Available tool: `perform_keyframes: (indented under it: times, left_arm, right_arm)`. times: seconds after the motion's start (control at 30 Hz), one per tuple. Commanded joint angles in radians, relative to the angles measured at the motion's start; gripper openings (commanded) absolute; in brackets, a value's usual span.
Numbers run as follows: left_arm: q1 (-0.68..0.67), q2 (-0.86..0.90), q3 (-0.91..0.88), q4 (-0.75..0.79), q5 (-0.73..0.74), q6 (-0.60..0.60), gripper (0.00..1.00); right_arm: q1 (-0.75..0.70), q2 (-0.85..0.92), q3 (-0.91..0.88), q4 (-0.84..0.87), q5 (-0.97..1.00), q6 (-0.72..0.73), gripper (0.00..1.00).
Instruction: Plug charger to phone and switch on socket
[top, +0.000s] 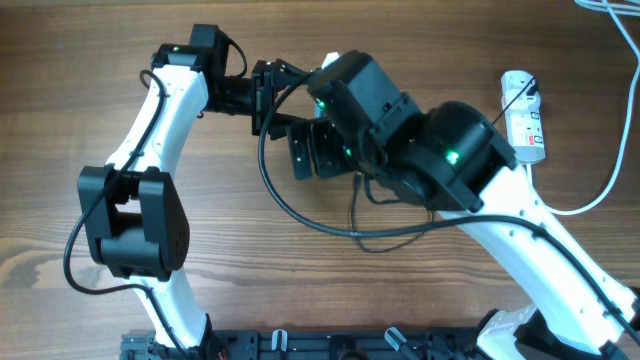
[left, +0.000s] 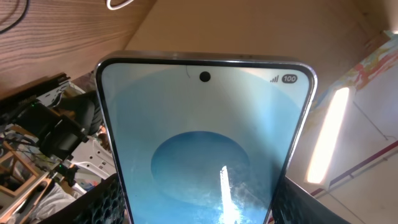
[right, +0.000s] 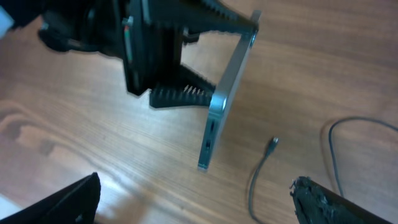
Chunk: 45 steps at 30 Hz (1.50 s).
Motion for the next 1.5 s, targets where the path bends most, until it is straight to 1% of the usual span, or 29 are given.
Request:
perform_keyframes:
  times: [0.0,0.03,0.07,0.13,0.3,0.4,0.5,0.53,0.63,0.67,0.77,0.87,0.93,1.0,1.13,1.3,1.4,1.47]
  left_arm:
    - [0.003,-0.037,0.001,-0.001,0.056,0.001,0.64]
    - [0.003,-0.037,0.001,-0.001,0.055,0.001,0.63]
    - [0.003,-0.037,0.001,-0.001,0.056,0.000,0.63]
    - [0.003,-0.037,0.001,-0.001,0.056,-0.016,0.63]
    - [0.003,-0.037,0.001,-0.001,0.056,-0.056,0.63]
    - [0.003,-0.037,0.001,-0.001,0.056,-0.056,0.63]
    - [0.003,-0.037,0.001,-0.001,0.056,-0.063,0.63]
    - [0.003,-0.037,0.001,-0.001,0.056,-0.063,0.63]
    - [0.003,-0.037,0.001,-0.001,0.056,-0.063,0.63]
    - [0.003,-0.037,0.001,-0.001,0.056,-0.063,0.63]
    - [0.003,-0.037,0.001,-0.001,0.056,-0.068,0.63]
    - [0.003,-0.037,0.001,-0.001,0.056,-0.078,0.63]
    - [0.003,-0.037,0.001,-0.001,0.056,-0.077,0.63]
    - [0.003,-0.037,0.001,-0.001,0.056,-0.077,0.63]
    - [0.003,-0.037,0.001,-0.001,0.056,-0.077,0.63]
    - [0.003,-0.037,0.001,-0.001,0.056,-0.091,0.63]
    - [0.003,-0.037,0.001,-0.001,0.056,-0.108,0.63]
    - [0.003,-0.037,0.001,-0.001,0.056,-0.108,0.63]
  right_arm:
    - [0.003,0.020,0.022,0.033,0.057,0.040,0.97]
    - [0.003,0.025,0.022,0.040,0.060,0.051,0.91]
    - [0.003,0.026,0.022,0.041,0.075,0.076,0.89]
    - [0.003,0.037,0.022,0.039,0.110,0.111,0.89]
    - [0.023,0.068,0.022,0.039,0.125,0.110,0.88]
    - [0.025,0.090,0.022,0.040,0.162,0.121,0.83]
    - [0.025,0.106,0.022,0.041,0.205,0.158,0.82]
    - [0.025,0.109,0.022,0.042,0.210,0.167,0.80]
    - [0.025,0.111,0.022,0.061,0.210,0.169,0.69]
    - [0.025,0.111,0.022,0.065,0.210,0.169,0.66]
    - [0.025,0.111,0.022,0.064,0.210,0.161,0.65]
    - [0.025,0.116,0.021,0.065,0.210,0.161,0.54]
    - [0.025,0.122,0.021,0.064,0.210,0.162,0.50]
    - [0.025,0.125,0.021,0.065,0.210,0.162,0.49]
    - [0.025,0.126,0.021,0.065,0.262,0.165,0.43]
    - [0.025,0.126,0.021,0.068,0.269,0.165,0.42]
    - [0.025,0.126,0.021,0.069,0.269,0.166,0.36]
    - [0.025,0.126,0.021,0.068,0.269,0.173,0.34]
